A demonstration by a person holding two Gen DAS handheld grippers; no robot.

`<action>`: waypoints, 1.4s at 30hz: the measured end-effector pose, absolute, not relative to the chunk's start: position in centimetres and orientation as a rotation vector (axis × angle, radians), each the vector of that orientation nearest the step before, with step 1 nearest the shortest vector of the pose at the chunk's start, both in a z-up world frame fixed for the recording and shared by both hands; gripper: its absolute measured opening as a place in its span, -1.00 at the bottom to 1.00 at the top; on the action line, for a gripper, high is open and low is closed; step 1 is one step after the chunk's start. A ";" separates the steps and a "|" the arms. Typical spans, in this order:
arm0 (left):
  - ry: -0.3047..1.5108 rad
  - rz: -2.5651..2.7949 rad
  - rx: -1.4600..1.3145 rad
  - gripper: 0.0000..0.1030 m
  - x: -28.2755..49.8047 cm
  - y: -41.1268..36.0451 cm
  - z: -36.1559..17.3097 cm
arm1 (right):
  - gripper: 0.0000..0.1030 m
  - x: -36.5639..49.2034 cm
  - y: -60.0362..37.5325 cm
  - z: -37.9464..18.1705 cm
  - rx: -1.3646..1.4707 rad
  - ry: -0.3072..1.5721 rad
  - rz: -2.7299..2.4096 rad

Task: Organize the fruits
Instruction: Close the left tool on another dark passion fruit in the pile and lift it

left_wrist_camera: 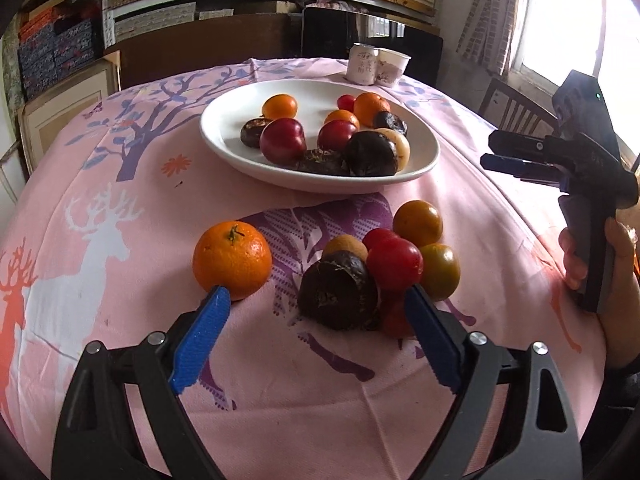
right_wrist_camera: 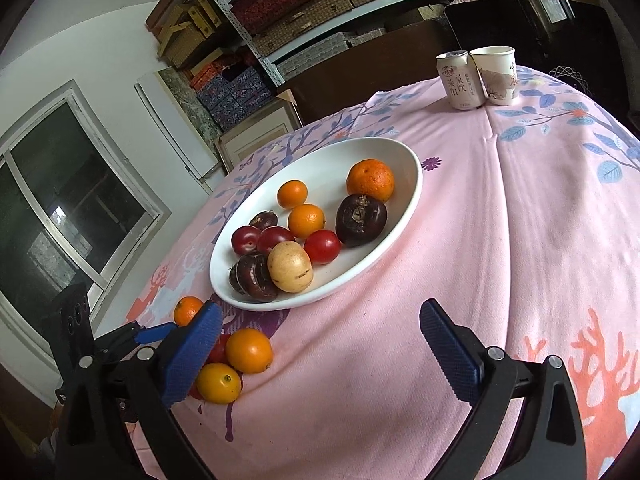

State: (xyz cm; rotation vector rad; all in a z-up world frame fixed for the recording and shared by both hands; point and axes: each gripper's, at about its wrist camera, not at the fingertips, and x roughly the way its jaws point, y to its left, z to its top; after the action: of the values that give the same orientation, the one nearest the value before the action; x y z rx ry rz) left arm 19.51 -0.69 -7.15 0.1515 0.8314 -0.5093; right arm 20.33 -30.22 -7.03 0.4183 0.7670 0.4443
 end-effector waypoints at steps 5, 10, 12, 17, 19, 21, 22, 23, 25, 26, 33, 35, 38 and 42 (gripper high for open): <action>0.831 -0.683 0.168 0.20 19.3 -1.7 -7.2 | 0.93 20.4 -30.0 -7.1 0.398 0.772 0.440; 0.862 -0.715 0.105 0.19 20.3 -1.1 -7.5 | 0.93 20.5 -29.9 -7.2 0.398 0.776 0.437; 0.876 -0.721 0.082 0.19 20.7 -0.8 -7.6 | 0.93 20.5 -29.9 -7.2 0.395 0.777 0.439; 0.859 -0.717 0.100 0.14 21.1 0.3 -7.2 | 0.93 20.4 -29.7 -7.2 0.386 0.777 0.436; 0.868 -0.732 0.115 0.13 21.1 0.3 -7.3 | 0.93 20.5 -29.8 -7.3 0.391 0.779 0.434; 0.869 -0.736 0.155 0.13 20.8 0.1 -7.6 | 0.93 20.6 -29.8 -7.3 0.396 0.782 0.434; 0.871 -0.733 0.161 0.13 20.8 0.1 -7.7 | 0.93 20.6 -29.8 -7.3 0.397 0.783 0.434; 0.873 -0.726 0.164 0.13 20.8 0.0 -7.8 | 0.93 20.6 -29.8 -7.3 0.397 0.782 0.436; 0.867 -0.691 0.171 0.13 20.8 -0.3 -7.8 | 0.93 20.6 -29.8 -7.3 0.393 0.783 0.439; 0.862 -0.664 0.179 0.13 20.9 -0.7 -7.8 | 0.93 20.6 -29.7 -7.3 0.391 0.784 0.440; 0.851 -0.647 0.248 0.41 20.9 -3.0 -8.1 | 0.93 20.5 -29.3 -7.2 0.374 0.783 0.444; 0.879 -0.685 0.224 0.41 21.2 -3.4 -8.3 | 0.93 20.5 -29.3 -7.2 0.375 0.783 0.443; 0.900 -0.681 0.237 0.20 21.2 -4.3 -8.7 | 0.93 20.4 -29.4 -7.3 0.381 0.786 0.437; 0.920 -0.694 0.160 -0.27 21.2 -3.0 -8.6 | 0.93 20.6 -29.9 -7.3 0.399 0.785 0.435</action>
State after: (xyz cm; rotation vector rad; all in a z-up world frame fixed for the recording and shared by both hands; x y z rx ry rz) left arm 21.24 -2.98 -8.55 0.1596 0.9195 -0.6935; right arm 20.57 -29.89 -7.29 0.3992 0.7845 0.4349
